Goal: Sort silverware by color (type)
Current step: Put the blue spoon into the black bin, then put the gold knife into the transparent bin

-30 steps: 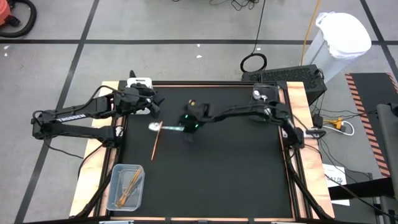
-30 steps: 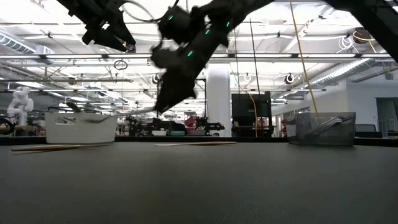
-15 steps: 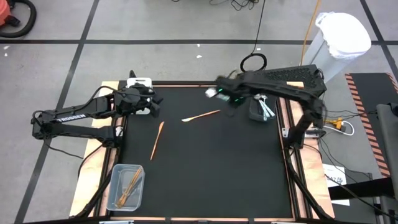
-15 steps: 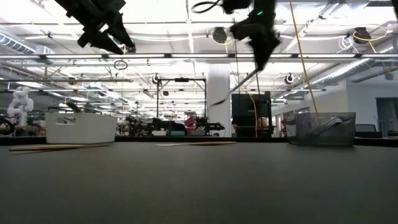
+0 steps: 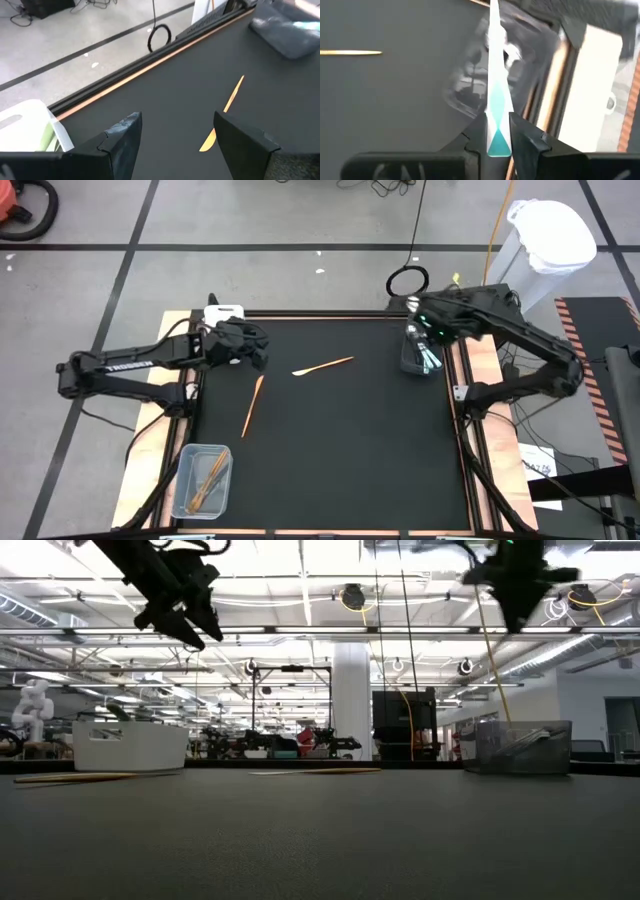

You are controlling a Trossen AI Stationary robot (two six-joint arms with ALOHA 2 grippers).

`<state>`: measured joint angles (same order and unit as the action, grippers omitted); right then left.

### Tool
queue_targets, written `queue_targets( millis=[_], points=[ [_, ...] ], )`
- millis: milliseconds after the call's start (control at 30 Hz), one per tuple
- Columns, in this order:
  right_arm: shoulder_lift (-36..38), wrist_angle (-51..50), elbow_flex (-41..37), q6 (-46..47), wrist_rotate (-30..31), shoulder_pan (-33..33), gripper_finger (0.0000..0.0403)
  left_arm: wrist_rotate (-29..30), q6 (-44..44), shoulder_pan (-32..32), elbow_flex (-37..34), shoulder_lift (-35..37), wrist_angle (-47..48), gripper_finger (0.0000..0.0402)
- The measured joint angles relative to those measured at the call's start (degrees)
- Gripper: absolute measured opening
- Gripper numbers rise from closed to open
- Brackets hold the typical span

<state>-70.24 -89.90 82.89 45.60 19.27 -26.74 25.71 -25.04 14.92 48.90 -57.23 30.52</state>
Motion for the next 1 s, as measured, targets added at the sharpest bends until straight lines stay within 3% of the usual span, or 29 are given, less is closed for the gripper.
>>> queue_targets(
  millis=[200,333,500,667,833,1000],
  points=[
    [4.92,4.64,-14.63,6.29,-0.9,-1.26,0.0058,-0.34,1.73,0.31,0.0,-4.72,-0.91,0.0248],
    [5.06,9.69,-23.71,7.99,-5.78,-1.2,0.0059,-4.23,3.06,1.56,0.0,-8.15,-3.19,0.0248],
    [5.03,15.62,-31.73,10.61,-6.18,-1.23,0.0081,-7.67,2.99,1.95,0.0,-10.93,-4.27,0.0248],
    [5.05,17.81,-32.0,8.01,-7.29,-1.2,0.015,-13.26,4.67,1.95,0.0,-11.04,-4.48,0.0248],
    [5.07,22.02,-26.82,1.69,-3.09,-1.31,0.0222,-15.02,5.99,1.95,0.0,-11.06,-4.0,0.0248],
    [4.69,40.05,-21.55,-14.8,-5.81,-1.28,0.0248,-14.76,6.1,2.03,0.0,-11.06,-3.98,0.0248]
  ],
)
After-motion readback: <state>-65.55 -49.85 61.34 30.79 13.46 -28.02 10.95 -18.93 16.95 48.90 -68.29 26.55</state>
